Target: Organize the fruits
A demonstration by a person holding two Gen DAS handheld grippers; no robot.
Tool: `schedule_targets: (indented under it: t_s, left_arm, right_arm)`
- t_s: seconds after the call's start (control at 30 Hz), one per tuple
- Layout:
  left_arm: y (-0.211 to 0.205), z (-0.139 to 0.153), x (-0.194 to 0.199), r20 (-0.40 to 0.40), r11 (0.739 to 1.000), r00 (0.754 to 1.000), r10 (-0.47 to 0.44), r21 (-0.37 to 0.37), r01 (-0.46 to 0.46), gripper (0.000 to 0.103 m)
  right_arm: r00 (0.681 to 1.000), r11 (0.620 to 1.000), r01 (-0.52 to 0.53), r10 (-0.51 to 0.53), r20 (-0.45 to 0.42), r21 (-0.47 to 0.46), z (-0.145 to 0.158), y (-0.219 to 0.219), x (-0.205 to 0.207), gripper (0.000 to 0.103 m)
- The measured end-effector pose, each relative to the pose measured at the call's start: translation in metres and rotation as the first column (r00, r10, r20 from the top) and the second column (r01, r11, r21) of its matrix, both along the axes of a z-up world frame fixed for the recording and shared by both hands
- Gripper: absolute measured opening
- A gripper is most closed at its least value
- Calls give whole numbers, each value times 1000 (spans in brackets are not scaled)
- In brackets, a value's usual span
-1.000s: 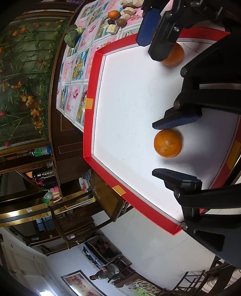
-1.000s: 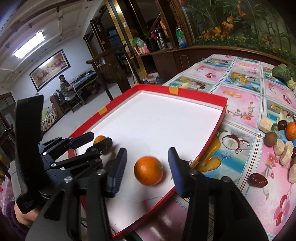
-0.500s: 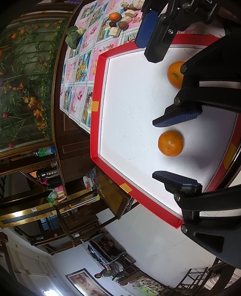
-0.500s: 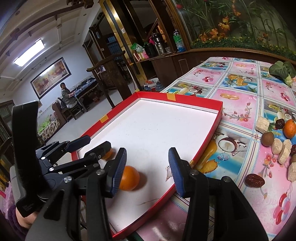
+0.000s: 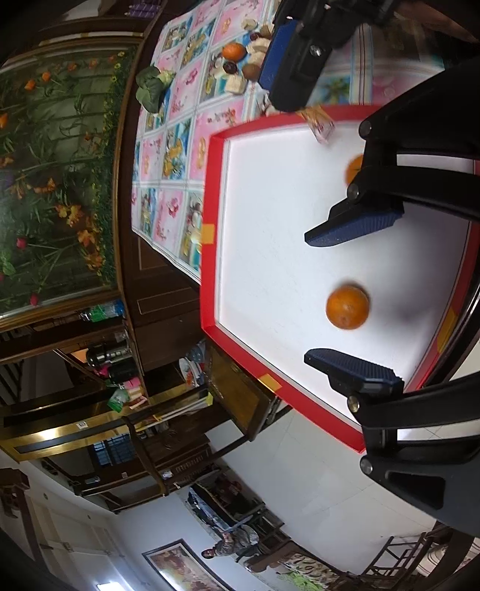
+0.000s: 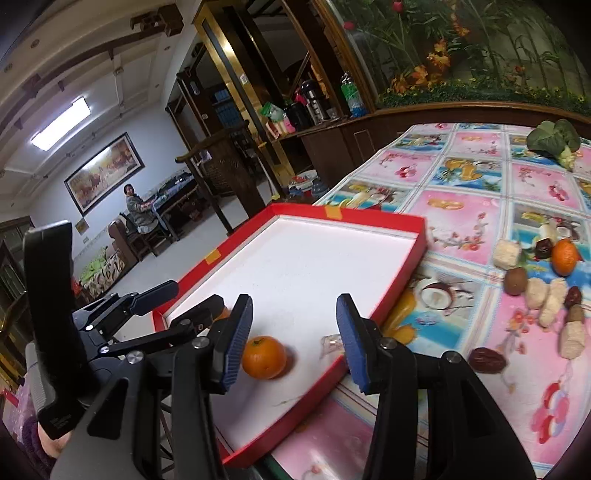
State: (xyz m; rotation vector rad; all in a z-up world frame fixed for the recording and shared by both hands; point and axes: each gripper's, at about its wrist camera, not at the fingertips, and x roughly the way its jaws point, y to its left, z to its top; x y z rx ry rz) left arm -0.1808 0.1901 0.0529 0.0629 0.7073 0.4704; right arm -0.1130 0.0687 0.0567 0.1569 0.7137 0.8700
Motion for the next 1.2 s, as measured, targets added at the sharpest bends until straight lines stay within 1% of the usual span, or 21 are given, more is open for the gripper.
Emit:
schedule_targets:
  t_s: [0.1,0.23,0.4,0.5,0.63,0.73,0.83,0.9,0.97,1.03,1.13,1.2]
  left_arm:
    - [-14,6,3,10,999,999,-35,8,35,64]
    - [-36,7,9,7,996,996,-93,17,93,66]
    - [-58,4,17,-24,988,988,-154,14,154,67]
    - [-71,1,21,-49,983,982,-184,11,185,70]
    - [-87,1,21,-57,973,972,-229,10,230,70]
    - [-99,-3,26,-78,966,963,-258,12,260,71]
    - [-111,-7,30,-98,954,949,-298,-5,299,71]
    - [-119,-8,29,-105,947,941,-321,-1,322,71]
    - [-123,-8,28,-109,942,936,-335,1,337,71]
    - [-122,-7,24,-107,940,934,-340,-2,341,71]
    - [-120,-7,24,-110,942,936,-334,-7,336,71]
    - [-120,-7,25,-112,940,934,-340,-13,341,71]
  right_arm:
    - [1000,1000,21,-21,2,1,5,-20,3,49]
    - [995,995,96,-95,21,-16,15,-63,12,49]
    - [978,974,206,-202,56,-91,22,-123,32,50]
    - [964,956,263,-257,60,-127,20,-159,44,51]
    - [942,926,335,-330,58,-174,12,-203,56,52]
    - [937,919,349,-349,33,-184,5,-227,56,52]
    - [945,922,323,-326,24,-216,-2,-231,50,52]
    - [955,931,293,-297,16,-217,-5,-227,47,52]
    - [969,943,239,-245,2,-230,-8,-216,44,52]
    - [981,947,191,-196,5,-259,-12,-198,41,52]
    - [987,943,150,-158,-4,-296,-18,-175,40,52]
    - [987,932,151,-160,-1,-329,-24,-160,44,52]
